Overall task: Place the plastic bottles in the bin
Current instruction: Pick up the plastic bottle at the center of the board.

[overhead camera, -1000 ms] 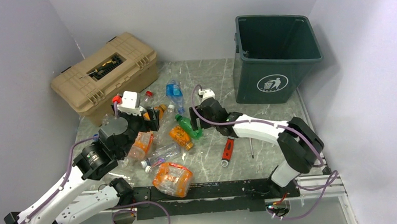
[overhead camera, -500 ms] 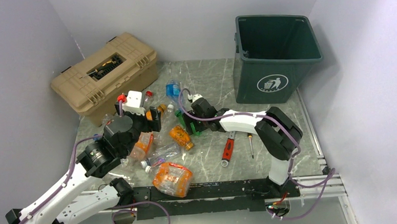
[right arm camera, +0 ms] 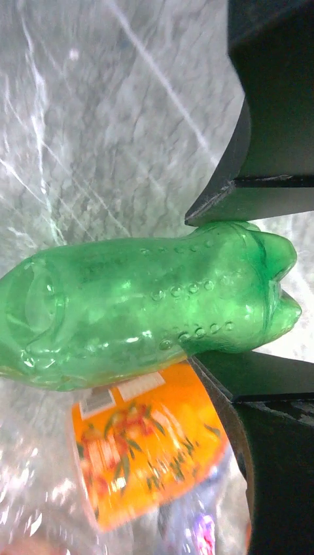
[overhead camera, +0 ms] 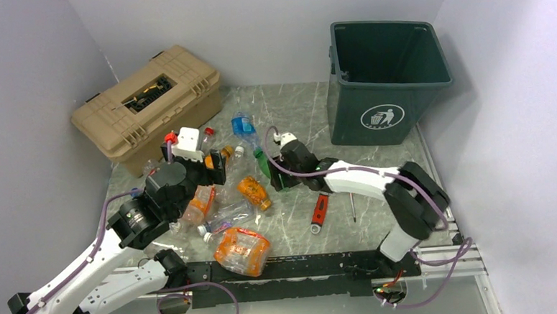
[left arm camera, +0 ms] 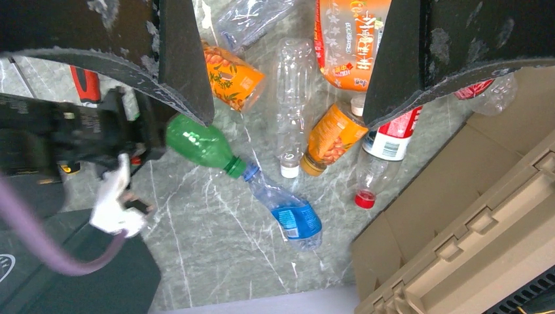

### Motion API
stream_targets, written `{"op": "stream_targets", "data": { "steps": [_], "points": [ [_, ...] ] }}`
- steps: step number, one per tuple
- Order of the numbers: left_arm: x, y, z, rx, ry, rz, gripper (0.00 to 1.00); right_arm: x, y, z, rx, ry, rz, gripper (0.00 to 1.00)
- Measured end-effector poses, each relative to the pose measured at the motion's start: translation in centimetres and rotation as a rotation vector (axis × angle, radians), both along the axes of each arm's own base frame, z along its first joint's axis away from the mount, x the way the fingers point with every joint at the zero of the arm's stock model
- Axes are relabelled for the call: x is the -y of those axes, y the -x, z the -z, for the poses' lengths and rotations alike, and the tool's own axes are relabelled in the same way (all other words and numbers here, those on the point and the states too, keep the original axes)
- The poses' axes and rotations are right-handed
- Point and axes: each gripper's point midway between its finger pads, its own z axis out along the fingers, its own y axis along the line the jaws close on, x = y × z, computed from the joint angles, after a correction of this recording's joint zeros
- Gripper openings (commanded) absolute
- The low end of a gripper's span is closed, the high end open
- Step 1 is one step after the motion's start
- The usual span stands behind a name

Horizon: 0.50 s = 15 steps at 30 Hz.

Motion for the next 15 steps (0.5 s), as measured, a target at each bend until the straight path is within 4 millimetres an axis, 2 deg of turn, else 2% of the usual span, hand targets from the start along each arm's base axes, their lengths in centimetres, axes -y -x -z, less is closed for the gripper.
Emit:
{"op": "stream_targets", "data": {
  "steps": [2, 6, 10, 12, 15],
  "points": [
    [0.0, 0.0, 0.0, 0.001, 0.001, 0.000, 0.93, 0.6, 0.2, -2.3, 0.048, -0.034, 0.010, 0.47],
    [-0.1, 0.1, -0.7, 0.027, 0.036, -0.001, 0.99, 1.8, 1.2, -8.5, 0.203, -0.181, 0.020, 0.44],
    [0.0, 0.6, -1.1, 0.068, 0.134, 0.014, 1.00, 3.9, 4.3, -14.6, 0.391, -0.410, -0.013, 0.44],
    [0.8, 1.0, -1.7, 0.076, 0.185, 0.055, 1.00, 4.3, 5.8, -16.5, 0.457, -0.509, -0.047, 0.43],
    [2.9, 0.9, -2.6, 0.054, 0.250, 0.120, 0.99, 4.8, 7.4, -17.5, 0.504, -0.595, -0.084, 0.42]
  ]
}}
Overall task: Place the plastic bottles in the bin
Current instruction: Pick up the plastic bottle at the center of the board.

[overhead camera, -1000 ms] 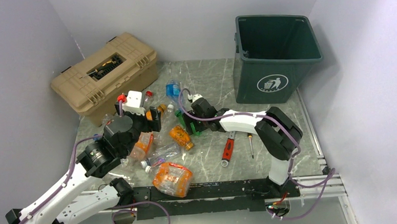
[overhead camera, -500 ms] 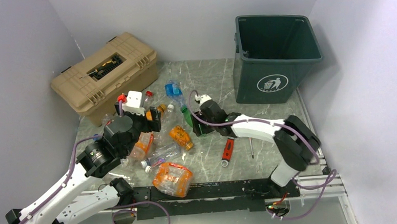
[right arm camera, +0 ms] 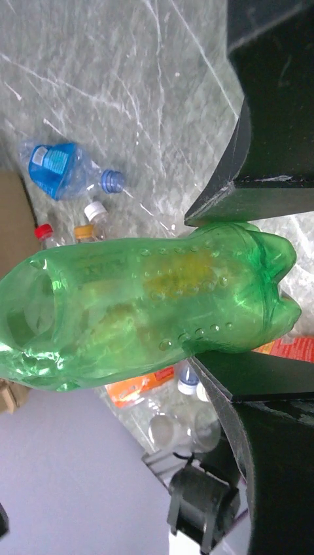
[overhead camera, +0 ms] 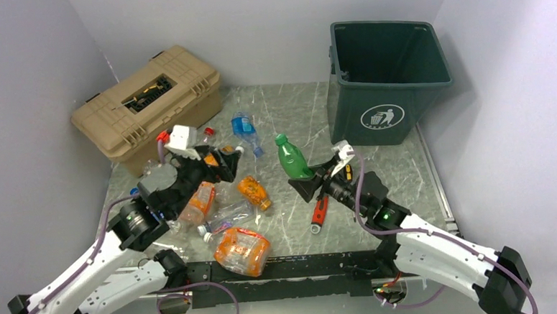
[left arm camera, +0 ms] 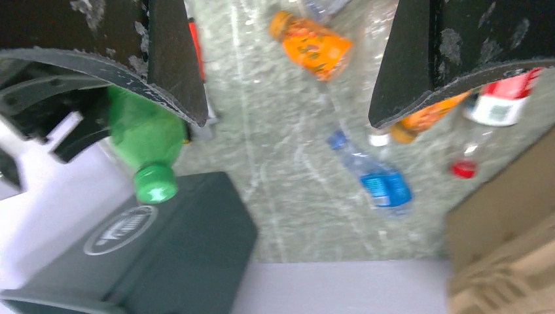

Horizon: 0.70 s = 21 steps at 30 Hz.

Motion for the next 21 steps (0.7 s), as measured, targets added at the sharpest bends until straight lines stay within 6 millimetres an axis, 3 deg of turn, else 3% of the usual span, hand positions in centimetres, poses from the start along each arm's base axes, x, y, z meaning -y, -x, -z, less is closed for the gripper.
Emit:
{"op": "stream_targets", "data": {
  "steps": [6, 13, 21],
  "points": [
    [5.3, 0.0, -1.2, -0.047, 0.139, 0.185, 0.99, 0.5, 1.8, 0.8, 0.016, -0.076, -0.046, 0.42],
    [9.2, 1.1, -3.8, -0.058, 0.337, 0.411, 0.99, 0.6, 3.2, -0.8, 0.044, -0.223, -0.089, 0.41],
    [14.1, 3.2, -0.7, -0.185, 0.344, 0.699, 0.99, 0.3, 4.2, -3.2, 0.065, -0.339, -0.146, 0.42]
  ]
}}
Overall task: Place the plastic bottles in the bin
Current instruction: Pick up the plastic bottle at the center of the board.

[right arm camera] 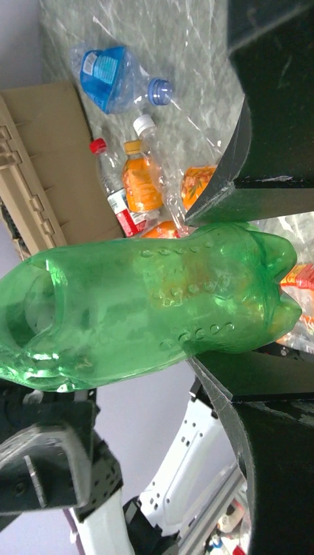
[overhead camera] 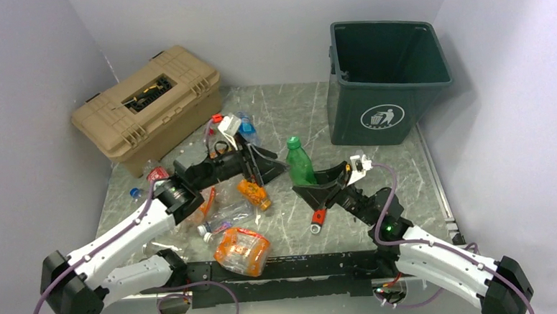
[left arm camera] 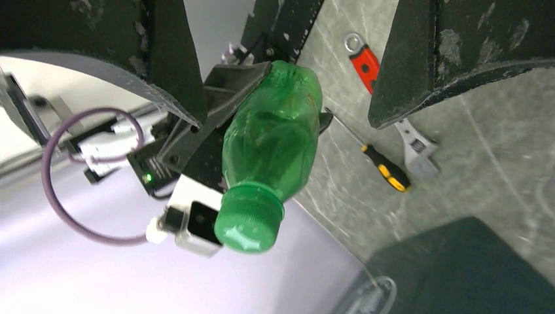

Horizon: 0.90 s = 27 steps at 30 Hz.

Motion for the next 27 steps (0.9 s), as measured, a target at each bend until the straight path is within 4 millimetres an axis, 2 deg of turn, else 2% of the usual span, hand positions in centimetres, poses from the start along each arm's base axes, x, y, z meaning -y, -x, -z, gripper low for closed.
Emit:
{"op": "stream_targets", "data": {
  "steps": [6, 8, 10, 12, 14, 16, 18, 24, 25, 27],
  "points": [
    [1.9, 1.2, 2.0, -0.033, -0.015, 0.138, 0.99, -0.5, 0.0, -0.6, -0.011, -0.042, -0.024, 0.41],
    [2.2, 1.6, 2.2, -0.026, -0.024, 0.149, 0.96, -0.8, 0.1, -0.4, -0.022, -0.042, -0.038, 0.41],
    [2.6, 2.2, 2.3, -0.013, -0.033, 0.169, 0.90, -1.2, 0.1, 0.0, -0.038, -0.036, -0.052, 0.42],
    [2.9, 2.7, 2.5, 0.004, -0.045, 0.181, 0.77, -1.4, 0.1, 0.4, -0.051, -0.029, -0.064, 0.42],
    [3.1, 2.4, 2.7, 0.015, -0.059, 0.169, 0.66, -1.8, 0.2, 0.5, -0.056, -0.019, -0.081, 0.43],
    [3.2, 2.0, 2.9, 0.023, -0.077, 0.156, 0.61, -2.0, 0.2, 0.3, -0.056, -0.016, -0.087, 0.44],
    [3.3, 1.8, 2.8, 0.032, -0.083, 0.151, 0.64, -2.2, 0.1, 0.2, -0.059, -0.012, -0.089, 0.44],
    [3.5, 1.9, 3.1, 0.033, -0.097, 0.152, 0.85, -2.5, 0.3, 0.2, -0.059, 0.009, -0.101, 0.40],
    [3.5, 2.0, 3.2, 0.029, -0.100, 0.155, 0.91, -2.6, 0.4, 0.2, -0.058, 0.012, -0.106, 0.39],
    [3.7, 2.1, 3.5, 0.023, -0.104, 0.160, 0.92, -2.7, 0.7, 0.1, -0.051, 0.015, -0.118, 0.39]
  ]
}}
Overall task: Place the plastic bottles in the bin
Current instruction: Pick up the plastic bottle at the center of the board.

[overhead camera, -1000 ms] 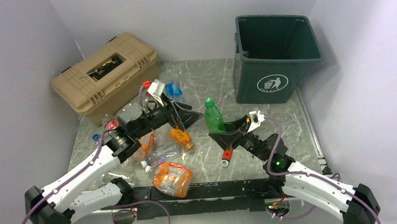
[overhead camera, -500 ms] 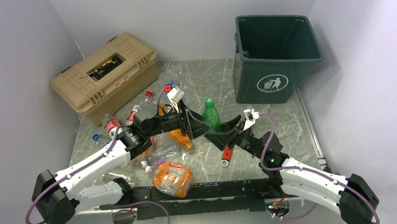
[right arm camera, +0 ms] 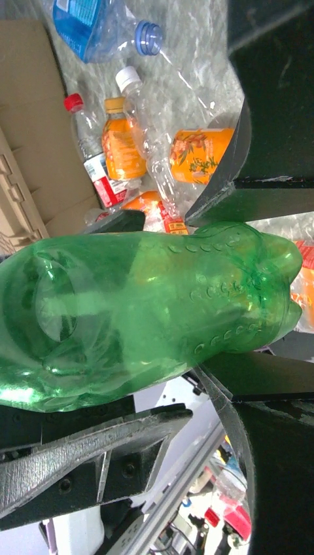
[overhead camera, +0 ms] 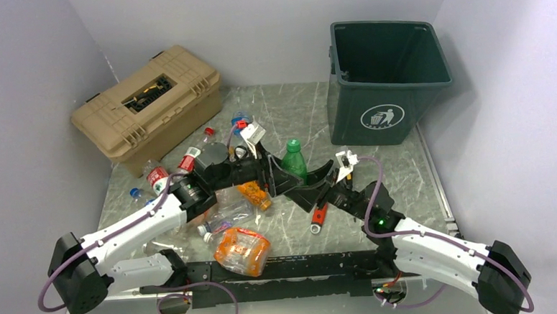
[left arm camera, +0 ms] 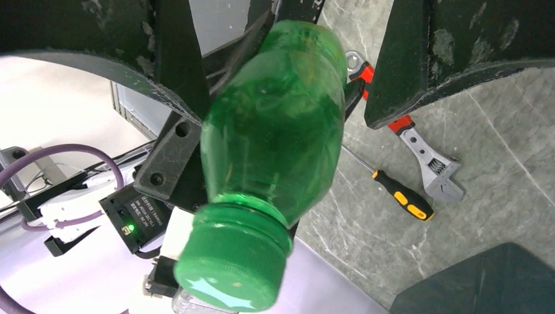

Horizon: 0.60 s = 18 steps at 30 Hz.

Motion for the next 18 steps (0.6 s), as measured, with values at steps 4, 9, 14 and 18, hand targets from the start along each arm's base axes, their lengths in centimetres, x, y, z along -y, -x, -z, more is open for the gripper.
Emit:
{"op": "stream_targets", "data": {
  "steps": [4, 9, 14, 18],
  "points": [
    [0.3, 0.1, 0.2, -0.006, -0.001, 0.017, 0.69, -0.5, 0.4, -0.4, 0.014, 0.011, -0.033, 0.41],
    [0.4, 0.5, 0.2, 0.011, 0.002, 0.043, 0.42, -0.8, 0.3, -0.2, -0.002, 0.031, -0.042, 0.58],
    [0.3, 0.8, -0.2, 0.032, 0.015, 0.059, 0.35, -1.3, 0.6, -0.7, -0.012, 0.062, -0.074, 0.85],
    [-0.1, 1.3, -0.9, 0.050, 0.034, 0.064, 0.24, -1.6, 1.0, -2.1, -0.004, 0.115, -0.102, 0.90]
  ]
}}
